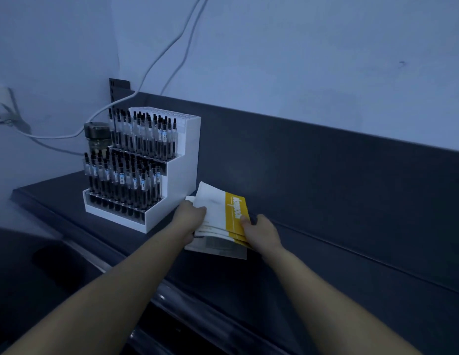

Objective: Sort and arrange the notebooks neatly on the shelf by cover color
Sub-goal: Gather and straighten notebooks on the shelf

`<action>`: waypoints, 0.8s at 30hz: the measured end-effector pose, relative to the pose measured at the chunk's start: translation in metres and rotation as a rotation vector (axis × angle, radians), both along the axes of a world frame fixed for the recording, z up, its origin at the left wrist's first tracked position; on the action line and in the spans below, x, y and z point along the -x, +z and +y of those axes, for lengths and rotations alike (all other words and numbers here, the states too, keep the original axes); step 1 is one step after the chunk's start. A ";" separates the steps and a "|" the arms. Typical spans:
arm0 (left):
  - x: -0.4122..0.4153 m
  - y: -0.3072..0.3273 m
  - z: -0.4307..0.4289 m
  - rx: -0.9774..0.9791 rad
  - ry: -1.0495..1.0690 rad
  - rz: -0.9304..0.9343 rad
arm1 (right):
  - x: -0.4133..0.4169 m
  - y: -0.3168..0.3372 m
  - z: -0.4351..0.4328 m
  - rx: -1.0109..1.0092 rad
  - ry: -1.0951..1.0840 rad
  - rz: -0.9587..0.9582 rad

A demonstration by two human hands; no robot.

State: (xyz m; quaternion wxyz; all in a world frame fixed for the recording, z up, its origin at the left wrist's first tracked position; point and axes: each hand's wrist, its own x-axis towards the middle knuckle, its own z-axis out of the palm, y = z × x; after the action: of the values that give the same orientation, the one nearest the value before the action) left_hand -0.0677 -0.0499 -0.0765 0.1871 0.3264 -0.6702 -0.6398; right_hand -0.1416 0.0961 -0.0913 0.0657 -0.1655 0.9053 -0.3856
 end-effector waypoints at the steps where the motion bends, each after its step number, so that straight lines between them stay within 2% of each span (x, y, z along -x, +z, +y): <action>1: 0.000 0.000 0.006 0.006 -0.007 0.001 | -0.002 0.001 0.006 0.020 -0.041 -0.017; 4: -0.002 0.000 0.030 0.011 -0.048 0.015 | -0.011 0.002 0.028 0.077 -0.150 -0.083; 9: -0.007 -0.003 0.076 0.120 -0.114 0.031 | -0.027 -0.003 0.070 0.145 -0.194 -0.163; 18: -0.018 0.002 0.180 0.302 -0.261 0.096 | -0.051 0.005 0.175 0.129 -0.317 0.050; 24: -0.027 0.003 0.272 0.291 -0.319 0.163 | -0.067 0.012 0.268 0.076 -0.377 0.137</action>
State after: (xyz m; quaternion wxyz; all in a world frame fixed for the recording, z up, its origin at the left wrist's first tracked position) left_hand -0.0403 0.2224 -0.0738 0.1822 0.1334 -0.7812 -0.5820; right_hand -0.0748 0.3640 -0.0794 -0.0759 -0.0213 0.9075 -0.4127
